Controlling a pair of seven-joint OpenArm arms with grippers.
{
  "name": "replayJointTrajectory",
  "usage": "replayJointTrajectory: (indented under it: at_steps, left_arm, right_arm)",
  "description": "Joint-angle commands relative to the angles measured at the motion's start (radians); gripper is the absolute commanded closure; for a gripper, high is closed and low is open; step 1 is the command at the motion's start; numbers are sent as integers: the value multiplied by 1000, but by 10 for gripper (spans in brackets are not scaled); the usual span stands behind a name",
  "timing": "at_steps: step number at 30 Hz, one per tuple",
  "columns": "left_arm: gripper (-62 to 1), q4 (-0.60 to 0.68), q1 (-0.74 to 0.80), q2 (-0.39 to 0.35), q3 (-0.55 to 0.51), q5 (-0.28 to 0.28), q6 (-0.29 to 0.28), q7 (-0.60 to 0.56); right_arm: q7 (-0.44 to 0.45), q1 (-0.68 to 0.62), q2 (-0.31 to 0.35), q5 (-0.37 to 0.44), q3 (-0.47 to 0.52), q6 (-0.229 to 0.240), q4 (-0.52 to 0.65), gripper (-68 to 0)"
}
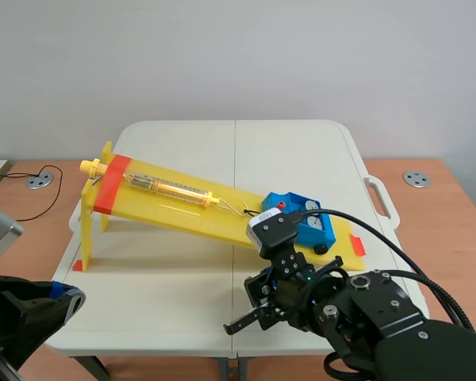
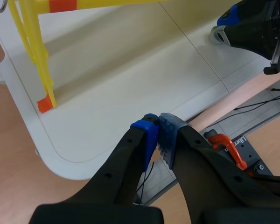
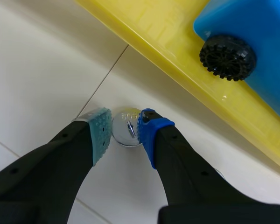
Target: Place the four metal weights on the blue cart on the ramp.
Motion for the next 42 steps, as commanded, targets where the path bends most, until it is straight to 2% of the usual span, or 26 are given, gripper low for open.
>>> replayJointTrajectory:
  at_steps: [1, 5, 13, 19, 23, 27, 33, 38, 42]
  left_arm:
    - [-29, 50, -19, 5, -18, -74, -2, -85]
    - [-29, 50, -19, 5, -18, -74, -2, -85]
    - [-29, 50, -19, 5, -18, -74, -2, -85]
    - [-29, 50, -19, 5, -18, -74, -2, -85]
    - [-29, 50, -19, 5, -18, -74, -2, -85]
    - [-29, 50, -19, 5, -18, -74, -2, -85]
    - [-29, 50, -19, 5, -18, -74, -2, -85]
    - [-29, 50, -19, 5, -18, -74, -2, -85]
    - [-29, 50, -19, 5, -18, -74, -2, -84]
  right_arm:
    - [105, 92, -47, 7, -19, -38, 24, -137]
    - [96, 92, -47, 7, -19, -38, 10, -126]
    - [55, 92, -41, 7, -18, -37, 10, -7]
    - [44, 81, -5, 11, -18, -37, 41, -7]
    - [24, 28, 48, 20, -18, -37, 160, -7]
    - [-17, -51, 116, 69, -16, -37, 314, -7]
    - [-69, -185, 211, 81, -2, -37, 526, -7]
    - [-93, -295, 256, 166, 78, -35, 670, -6]
    - [-147, -354, 278, 257, 180, -29, 772, -6]
